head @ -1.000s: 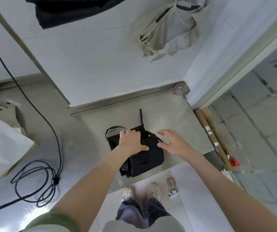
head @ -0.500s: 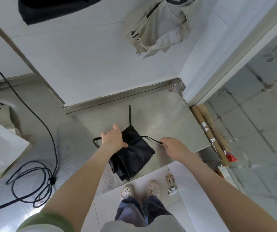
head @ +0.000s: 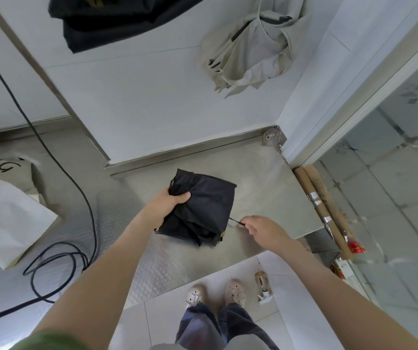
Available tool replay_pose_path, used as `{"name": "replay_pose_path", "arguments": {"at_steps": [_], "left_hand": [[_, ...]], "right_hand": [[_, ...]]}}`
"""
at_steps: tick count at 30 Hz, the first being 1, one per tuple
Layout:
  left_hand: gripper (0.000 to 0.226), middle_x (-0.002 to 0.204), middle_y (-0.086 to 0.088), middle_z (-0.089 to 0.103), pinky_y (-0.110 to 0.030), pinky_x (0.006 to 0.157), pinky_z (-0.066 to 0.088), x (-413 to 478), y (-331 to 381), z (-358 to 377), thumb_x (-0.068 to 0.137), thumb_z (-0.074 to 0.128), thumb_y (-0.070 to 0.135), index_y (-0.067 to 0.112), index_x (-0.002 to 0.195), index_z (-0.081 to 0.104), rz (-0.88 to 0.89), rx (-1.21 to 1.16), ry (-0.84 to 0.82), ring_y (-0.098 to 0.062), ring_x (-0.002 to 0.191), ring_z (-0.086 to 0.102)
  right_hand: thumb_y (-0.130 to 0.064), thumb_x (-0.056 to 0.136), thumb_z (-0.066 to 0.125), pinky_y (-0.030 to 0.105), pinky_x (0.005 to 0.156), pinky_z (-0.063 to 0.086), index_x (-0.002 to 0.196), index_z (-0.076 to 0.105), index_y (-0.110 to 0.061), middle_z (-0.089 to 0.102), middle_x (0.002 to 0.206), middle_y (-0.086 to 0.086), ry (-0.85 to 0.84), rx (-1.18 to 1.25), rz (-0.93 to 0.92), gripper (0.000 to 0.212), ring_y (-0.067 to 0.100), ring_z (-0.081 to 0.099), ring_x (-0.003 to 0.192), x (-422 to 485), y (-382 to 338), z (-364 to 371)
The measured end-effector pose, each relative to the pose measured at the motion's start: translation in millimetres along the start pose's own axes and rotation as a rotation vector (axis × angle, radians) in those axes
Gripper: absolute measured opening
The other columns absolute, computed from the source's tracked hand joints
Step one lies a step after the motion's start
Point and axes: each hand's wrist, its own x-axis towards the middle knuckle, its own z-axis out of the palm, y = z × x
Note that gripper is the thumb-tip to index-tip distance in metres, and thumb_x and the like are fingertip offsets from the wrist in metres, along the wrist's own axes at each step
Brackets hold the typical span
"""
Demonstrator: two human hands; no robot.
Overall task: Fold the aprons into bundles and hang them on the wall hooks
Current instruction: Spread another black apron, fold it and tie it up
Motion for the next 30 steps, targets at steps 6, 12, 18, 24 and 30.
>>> {"name": "replay_pose_path", "arguments": {"at_steps": [6, 12, 18, 24, 30], "left_hand": [[0.037, 0.112, -0.011, 0.066, -0.043, 0.090, 0.052, 3.6, -21.6, -1.1, 0.087, 0.069, 0.012, 0.007, 0.122, 0.058, -0.036, -0.027, 0.142, -0.031, 0.100, 0.063], [0.072, 0.115, -0.007, 0.066, -0.043, 0.095, 0.051, 13.0, -40.9, 14.2, 0.075, 0.073, 0.055, 0.007, 0.126, 0.057, -0.168, 0.168, 0.069, -0.029, 0.104, 0.063], [0.056, 0.085, -0.008, 0.065, -0.032, 0.081, 0.051, -1.4, -29.8, 17.4, 0.089, 0.046, 0.063, 0.009, 0.087, 0.059, -0.139, 0.834, -0.114, -0.022, 0.080, 0.062], [0.027, 0.073, 0.001, 0.060, -0.014, 0.049, 0.036, -17.9, -5.0, -30.1, 0.100, 0.044, 0.020, 0.012, 0.080, 0.061, -0.105, 0.971, -0.150, -0.010, 0.057, 0.048], [0.046, 0.064, 0.002, 0.064, -0.023, 0.068, 0.041, -21.3, 16.9, -38.5, 0.103, 0.029, 0.042, 0.018, 0.081, 0.062, 0.230, 0.731, 0.217, -0.015, 0.075, 0.062]], "right_hand": [[-0.015, 0.099, 0.043, 0.021, 0.068, 0.038, 0.081, 0.057, -0.016, 0.054, 0.078, -0.010, 0.058, 0.274, -0.012, 0.023, 0.010, 0.051, 0.075, -5.4, -6.7, -14.3], [-0.021, 0.094, 0.055, 0.019, 0.078, 0.039, 0.081, 0.062, -0.006, 0.057, 0.091, 0.003, 0.164, 0.490, -0.070, 0.021, 0.008, 0.053, 0.083, 2.5, -39.4, -20.8], [-0.023, 0.095, 0.050, 0.025, 0.081, 0.043, 0.087, 0.065, -0.016, 0.061, 0.097, -0.003, -0.090, 0.419, -0.050, 0.019, 0.014, 0.058, 0.090, 24.0, -68.7, 9.3], [-0.008, 0.090, 0.061, 0.016, 0.082, 0.038, 0.102, 0.049, -0.018, 0.047, 0.103, 0.000, -0.127, 0.333, -0.078, 0.020, 0.013, 0.050, 0.094, 34.5, -64.6, 33.8], [-0.014, 0.093, 0.058, 0.029, 0.088, 0.041, 0.085, 0.052, -0.017, 0.043, 0.084, -0.008, -0.015, 0.053, -0.132, 0.010, 0.014, 0.044, 0.089, 39.7, -60.7, 31.4]]}}
